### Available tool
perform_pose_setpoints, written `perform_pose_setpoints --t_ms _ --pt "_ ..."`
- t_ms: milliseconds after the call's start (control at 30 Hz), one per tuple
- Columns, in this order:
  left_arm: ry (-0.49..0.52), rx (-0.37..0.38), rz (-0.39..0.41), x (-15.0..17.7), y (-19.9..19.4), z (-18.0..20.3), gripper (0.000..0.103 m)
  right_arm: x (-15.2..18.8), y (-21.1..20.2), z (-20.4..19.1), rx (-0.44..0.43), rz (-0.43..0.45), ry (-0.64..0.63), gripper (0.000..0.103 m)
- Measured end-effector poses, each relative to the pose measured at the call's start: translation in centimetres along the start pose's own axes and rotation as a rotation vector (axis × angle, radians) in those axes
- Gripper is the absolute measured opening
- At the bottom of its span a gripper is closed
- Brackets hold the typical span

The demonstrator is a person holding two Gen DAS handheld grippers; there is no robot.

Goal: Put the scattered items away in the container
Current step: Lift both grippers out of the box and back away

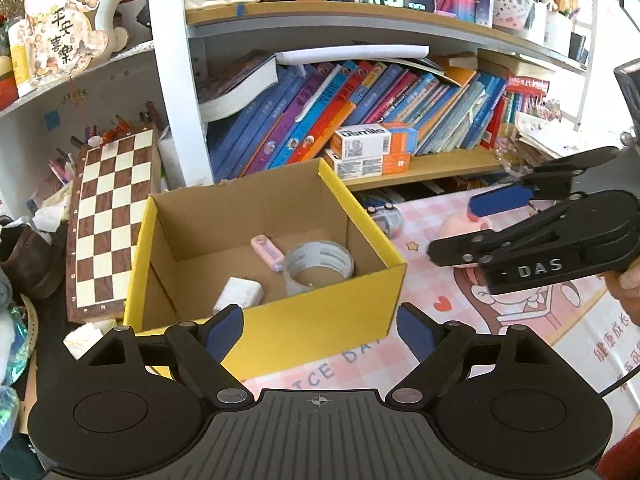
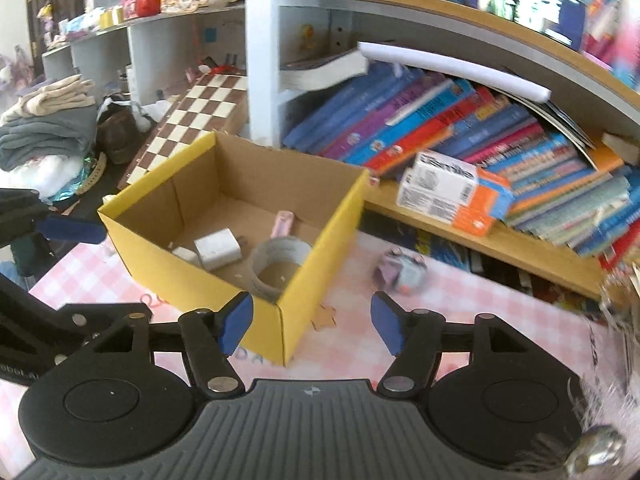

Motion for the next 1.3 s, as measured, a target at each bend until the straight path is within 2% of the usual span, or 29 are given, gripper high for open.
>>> perform_pose_setpoints --t_ms 400,667,867,1300 --pt "0.006 -0.028 -0.003 0.8 -1.1 1.5 0.098 4.1 -3.1 2.3 0.076 0.013 0.109 0.089" --pt "0.002 -0.032 -0.025 1.8 -1.4 2.6 0.099 7.0 -4.3 3.6 0.142 -0.004 0.179 0.094" --pt "0.011 -0.029 -0.038 2.6 -1.3 3.7 0.099 8.9 -4.8 3.8 0.185 -0.016 0.18 0.096" --pt "0.043 0.002 -0.096 4.0 0.4 6.9 0.099 11.4 -5.3 5.4 0.224 -0.049 0.242 0.097"
Point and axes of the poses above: each gripper's, at about its wrist camera, not at the fingertips, and y roughly the way its jaws point, z to its right, x to its underside, the point moved 2 cm from there along y, roughly the way its jaws point, and after that the axes turned 4 degrees about x, right-handed, at the moved point
